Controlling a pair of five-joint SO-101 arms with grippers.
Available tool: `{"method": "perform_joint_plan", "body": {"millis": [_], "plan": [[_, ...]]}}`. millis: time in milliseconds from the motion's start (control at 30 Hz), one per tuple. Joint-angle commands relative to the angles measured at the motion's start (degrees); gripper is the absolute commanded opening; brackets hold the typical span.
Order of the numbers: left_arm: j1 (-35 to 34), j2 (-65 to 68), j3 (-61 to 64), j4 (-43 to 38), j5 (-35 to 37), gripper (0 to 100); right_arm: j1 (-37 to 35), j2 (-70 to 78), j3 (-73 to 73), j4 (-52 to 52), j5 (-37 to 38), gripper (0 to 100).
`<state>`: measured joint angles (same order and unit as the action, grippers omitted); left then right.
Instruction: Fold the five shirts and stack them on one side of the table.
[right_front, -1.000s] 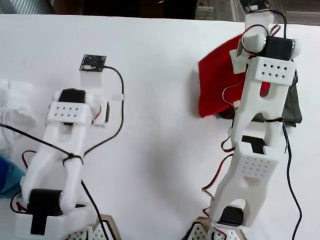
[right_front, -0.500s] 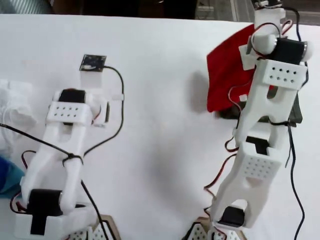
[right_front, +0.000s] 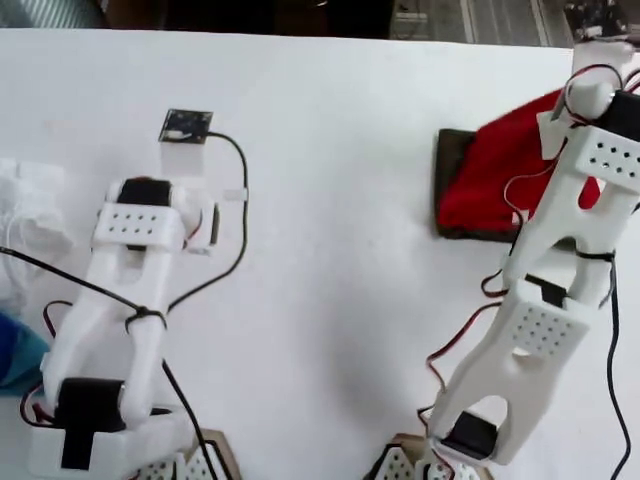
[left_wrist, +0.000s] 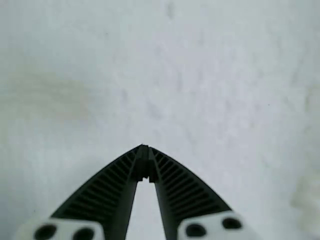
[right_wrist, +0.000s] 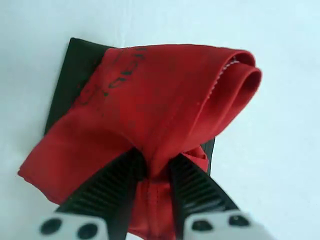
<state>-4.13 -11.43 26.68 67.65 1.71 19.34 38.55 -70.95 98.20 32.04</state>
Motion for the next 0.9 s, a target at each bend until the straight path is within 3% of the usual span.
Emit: {"method": "perform_joint_plan", "body": {"millis": [0,167,533,867], "plan": [[-0.18,-2.02,-0.4,-0.7,-0.26,3,1.45,2.15,-2.64,-2.51,0.97,2.0],[-0.35,-2.02,-0.31,-0.7,-0.26,3,1.45,2.24,-2.64,-3.3,1.67,2.0],[-0.44,-2.02,-0.22,-0.62,-0.26,3,-8.04,-7.25,-2.37,-3.03,1.58,2.0],[-0.44,-2.37,-0.31,-0.62,-0.26,3,-0.4,1.71,-2.55,-3.38,4.57,2.0]]}}
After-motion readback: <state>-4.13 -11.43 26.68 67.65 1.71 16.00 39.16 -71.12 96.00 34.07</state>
